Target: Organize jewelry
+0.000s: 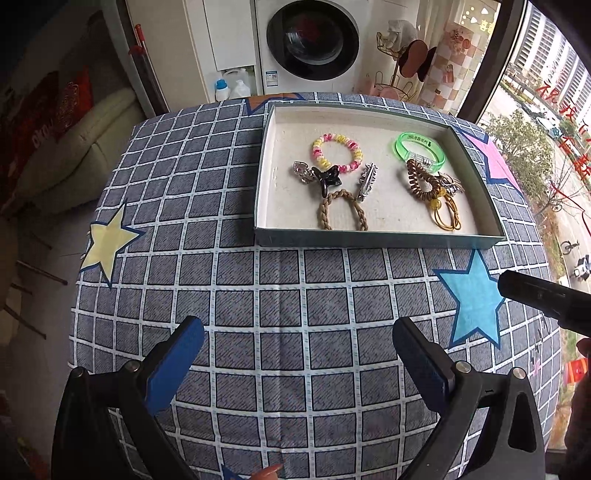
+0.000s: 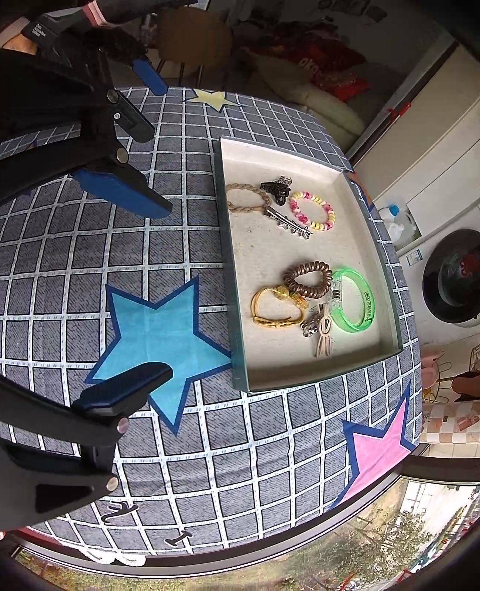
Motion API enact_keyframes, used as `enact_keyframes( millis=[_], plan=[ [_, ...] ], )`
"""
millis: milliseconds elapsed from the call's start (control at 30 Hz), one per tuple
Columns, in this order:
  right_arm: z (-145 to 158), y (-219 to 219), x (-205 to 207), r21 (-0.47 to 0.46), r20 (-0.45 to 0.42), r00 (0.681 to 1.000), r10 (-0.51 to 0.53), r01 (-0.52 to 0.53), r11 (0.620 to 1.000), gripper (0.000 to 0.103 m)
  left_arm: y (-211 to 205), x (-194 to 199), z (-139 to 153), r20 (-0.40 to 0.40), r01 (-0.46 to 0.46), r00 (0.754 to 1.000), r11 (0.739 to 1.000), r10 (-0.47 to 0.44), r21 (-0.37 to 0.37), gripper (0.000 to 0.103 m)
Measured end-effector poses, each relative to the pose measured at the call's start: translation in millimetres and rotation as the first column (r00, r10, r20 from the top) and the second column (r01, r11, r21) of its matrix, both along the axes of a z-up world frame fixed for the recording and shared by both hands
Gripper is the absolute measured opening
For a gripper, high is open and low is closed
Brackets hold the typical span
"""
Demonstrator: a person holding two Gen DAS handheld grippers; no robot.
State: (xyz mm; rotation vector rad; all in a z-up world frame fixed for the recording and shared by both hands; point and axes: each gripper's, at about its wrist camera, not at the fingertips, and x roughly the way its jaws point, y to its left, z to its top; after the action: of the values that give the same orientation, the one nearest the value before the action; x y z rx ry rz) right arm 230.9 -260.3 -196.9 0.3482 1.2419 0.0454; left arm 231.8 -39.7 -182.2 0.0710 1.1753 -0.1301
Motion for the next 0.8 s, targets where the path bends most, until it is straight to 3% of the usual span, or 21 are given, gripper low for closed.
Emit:
enact_keyframes(
  millis=[167, 400, 800],
  plan=[
    [4.7, 10.8, -29.6, -0.026, -0.003, 1.0, -0.016, 0.016, 1.0, 0.084, 15.1, -34.2, 11.0, 0.011, -0.014, 1.0, 1.0, 0.014, 0.019, 0.103],
    [30.7, 36.0, -72.2, -0.148, 0.046, 0.999, 0.009, -0.002, 0.989, 0.084, 32.3, -79.1, 44.8, 0.083, -0.006, 0.997, 0.999, 0.003, 0.034, 0.103],
    [84.1, 57.2, -125.0, -0.195, 0.098, 0.995, 0.002, 0.017, 0.981, 0.084, 51.0, -124.1, 100.7, 0.164, 0.015, 0.986, 1.0, -0.017, 0.013, 0.103]
  ],
)
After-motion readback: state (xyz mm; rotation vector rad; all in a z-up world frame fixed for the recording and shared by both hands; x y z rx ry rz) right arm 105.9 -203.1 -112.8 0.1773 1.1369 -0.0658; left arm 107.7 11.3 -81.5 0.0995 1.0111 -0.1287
